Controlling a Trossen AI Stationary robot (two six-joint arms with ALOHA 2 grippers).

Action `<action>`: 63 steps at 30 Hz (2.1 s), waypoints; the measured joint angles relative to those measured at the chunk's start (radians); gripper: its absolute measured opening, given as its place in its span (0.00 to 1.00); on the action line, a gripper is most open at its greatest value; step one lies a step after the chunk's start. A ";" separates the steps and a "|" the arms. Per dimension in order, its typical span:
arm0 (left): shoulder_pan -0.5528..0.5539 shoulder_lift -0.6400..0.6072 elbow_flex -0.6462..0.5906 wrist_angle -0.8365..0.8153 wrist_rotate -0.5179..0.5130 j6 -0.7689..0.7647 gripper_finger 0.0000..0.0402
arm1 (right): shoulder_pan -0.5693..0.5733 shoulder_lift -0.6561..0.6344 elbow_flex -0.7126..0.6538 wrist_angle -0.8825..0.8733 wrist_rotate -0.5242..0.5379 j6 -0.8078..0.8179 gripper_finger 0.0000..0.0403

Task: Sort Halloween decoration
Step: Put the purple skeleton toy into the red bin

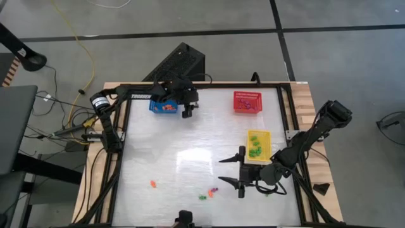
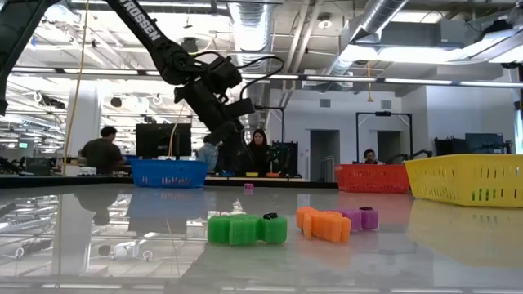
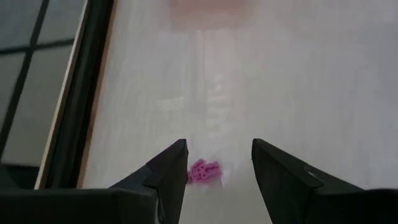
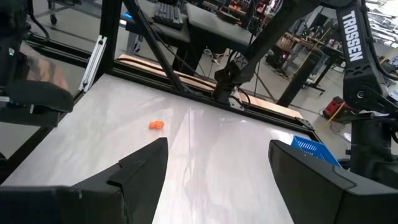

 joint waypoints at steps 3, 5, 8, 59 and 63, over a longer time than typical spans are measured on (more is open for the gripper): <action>0.000 0.000 0.000 -0.002 -0.008 0.064 0.42 | 0.000 0.000 0.000 0.001 0.000 0.000 0.77; 0.005 0.000 0.000 -0.007 -0.011 0.103 0.42 | 0.000 0.000 0.000 0.004 0.000 0.000 0.77; 0.015 0.000 0.000 -0.010 -0.004 0.147 0.42 | 0.000 0.000 0.000 0.006 0.000 0.000 0.77; -0.050 0.310 0.430 -0.519 0.003 0.092 0.02 | 0.017 -0.004 0.000 -0.045 0.040 0.026 0.77; -0.098 0.302 0.430 -0.463 -0.101 0.087 0.02 | 0.021 -0.013 0.000 -0.044 0.057 0.026 0.77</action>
